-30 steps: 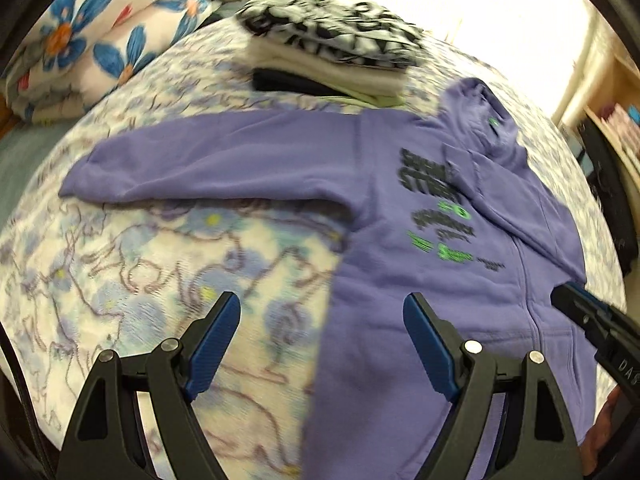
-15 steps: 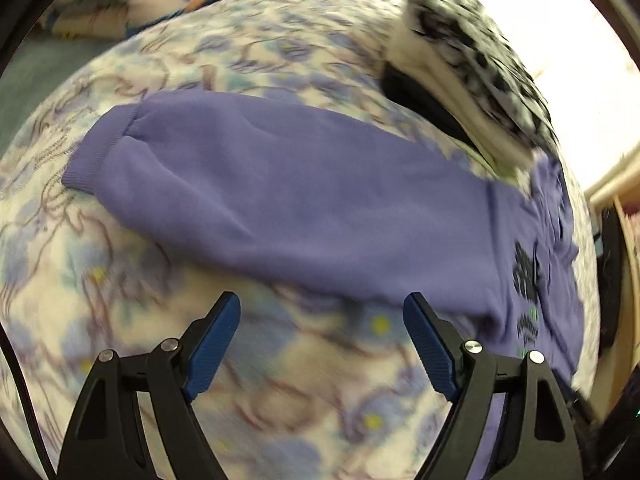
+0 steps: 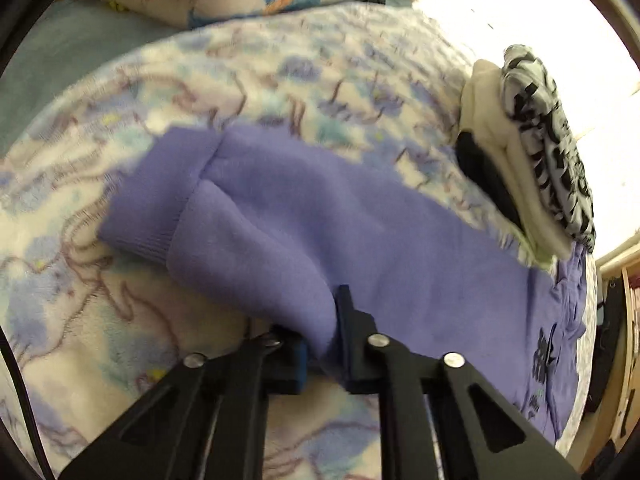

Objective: Fold large clothes

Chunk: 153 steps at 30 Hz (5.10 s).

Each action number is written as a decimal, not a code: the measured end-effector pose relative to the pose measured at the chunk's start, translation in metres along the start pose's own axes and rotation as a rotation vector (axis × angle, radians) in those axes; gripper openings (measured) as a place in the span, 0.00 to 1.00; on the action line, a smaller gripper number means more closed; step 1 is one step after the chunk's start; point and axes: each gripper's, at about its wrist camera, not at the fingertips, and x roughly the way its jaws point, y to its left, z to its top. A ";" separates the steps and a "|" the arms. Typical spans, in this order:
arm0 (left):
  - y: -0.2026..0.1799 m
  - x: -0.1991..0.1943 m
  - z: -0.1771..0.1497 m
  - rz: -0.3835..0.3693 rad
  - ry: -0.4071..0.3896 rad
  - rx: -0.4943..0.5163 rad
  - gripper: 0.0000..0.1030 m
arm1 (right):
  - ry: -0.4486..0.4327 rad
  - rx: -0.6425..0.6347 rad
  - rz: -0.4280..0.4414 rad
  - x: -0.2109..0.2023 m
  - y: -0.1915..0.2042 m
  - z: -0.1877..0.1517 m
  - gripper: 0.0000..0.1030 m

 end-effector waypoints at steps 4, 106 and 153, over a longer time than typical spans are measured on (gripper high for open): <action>-0.059 -0.046 -0.007 0.032 -0.142 0.149 0.06 | -0.028 0.029 0.011 -0.013 -0.013 -0.001 0.33; -0.285 0.089 -0.118 -0.145 0.227 0.528 0.64 | 0.013 0.236 -0.053 0.019 -0.290 0.059 0.43; -0.305 0.060 -0.205 -0.040 -0.036 0.640 0.63 | -0.092 0.077 -0.156 0.008 -0.222 0.032 0.39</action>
